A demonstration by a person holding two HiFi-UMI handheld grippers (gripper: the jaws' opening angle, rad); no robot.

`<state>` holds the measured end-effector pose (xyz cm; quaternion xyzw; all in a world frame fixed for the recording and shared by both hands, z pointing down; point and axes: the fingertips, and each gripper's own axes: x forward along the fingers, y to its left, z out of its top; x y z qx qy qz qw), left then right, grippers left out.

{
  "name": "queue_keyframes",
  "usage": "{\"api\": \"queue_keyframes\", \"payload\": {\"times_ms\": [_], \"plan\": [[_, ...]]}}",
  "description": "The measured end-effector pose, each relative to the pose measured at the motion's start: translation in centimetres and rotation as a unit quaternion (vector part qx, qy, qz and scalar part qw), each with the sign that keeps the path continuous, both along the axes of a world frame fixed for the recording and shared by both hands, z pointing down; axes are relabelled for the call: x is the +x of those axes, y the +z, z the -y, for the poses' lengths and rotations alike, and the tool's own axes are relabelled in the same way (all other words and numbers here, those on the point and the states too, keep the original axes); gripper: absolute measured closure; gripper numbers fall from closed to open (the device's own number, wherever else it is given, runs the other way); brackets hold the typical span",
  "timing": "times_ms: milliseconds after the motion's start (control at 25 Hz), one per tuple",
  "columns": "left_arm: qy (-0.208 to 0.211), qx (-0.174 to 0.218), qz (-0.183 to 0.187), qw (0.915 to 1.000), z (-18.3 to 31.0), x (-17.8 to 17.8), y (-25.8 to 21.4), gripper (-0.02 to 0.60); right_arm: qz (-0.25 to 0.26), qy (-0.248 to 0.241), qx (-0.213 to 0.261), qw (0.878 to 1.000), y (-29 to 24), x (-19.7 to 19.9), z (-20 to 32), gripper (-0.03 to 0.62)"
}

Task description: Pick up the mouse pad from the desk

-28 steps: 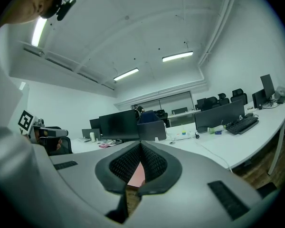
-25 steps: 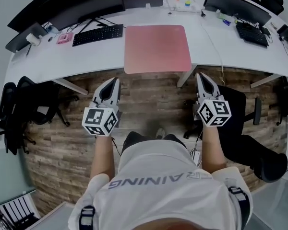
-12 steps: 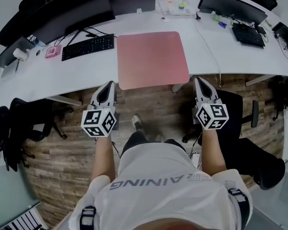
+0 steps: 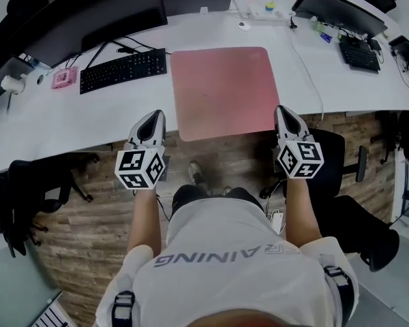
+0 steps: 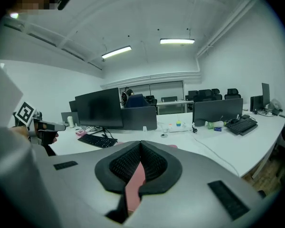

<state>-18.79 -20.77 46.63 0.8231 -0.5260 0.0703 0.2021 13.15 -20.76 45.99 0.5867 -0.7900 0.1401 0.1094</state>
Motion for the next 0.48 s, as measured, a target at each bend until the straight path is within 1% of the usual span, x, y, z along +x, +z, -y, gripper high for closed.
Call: {"api": "queue_keyframes", "payload": {"times_ms": [80,200,240,360,480], "plan": [[0.011,-0.002,0.012,0.9999,1.0,-0.4,0.8,0.551,-0.009,0.006,-0.009,1.0,0.4,-0.7,1.0,0.572],[0.037,0.021,0.062,0.9971,2.2,-0.2,0.8,0.551,-0.024,0.012,-0.017,1.0,0.7,-1.2,2.1,0.572],[0.042,0.024,0.064,0.9968,2.5,-0.1,0.7,0.551,-0.028,0.014,-0.02,0.999,0.7,-1.3,2.5,0.572],[0.041,0.016,0.037,0.9983,3.5,-0.1,0.8,0.549,-0.036,0.015,-0.029,0.999,1.1,-1.3,3.6,0.572],[0.04,-0.001,0.034,0.9986,4.8,0.5,2.0,0.549,-0.044,0.013,-0.043,0.998,2.3,-0.6,5.1,0.572]]}}
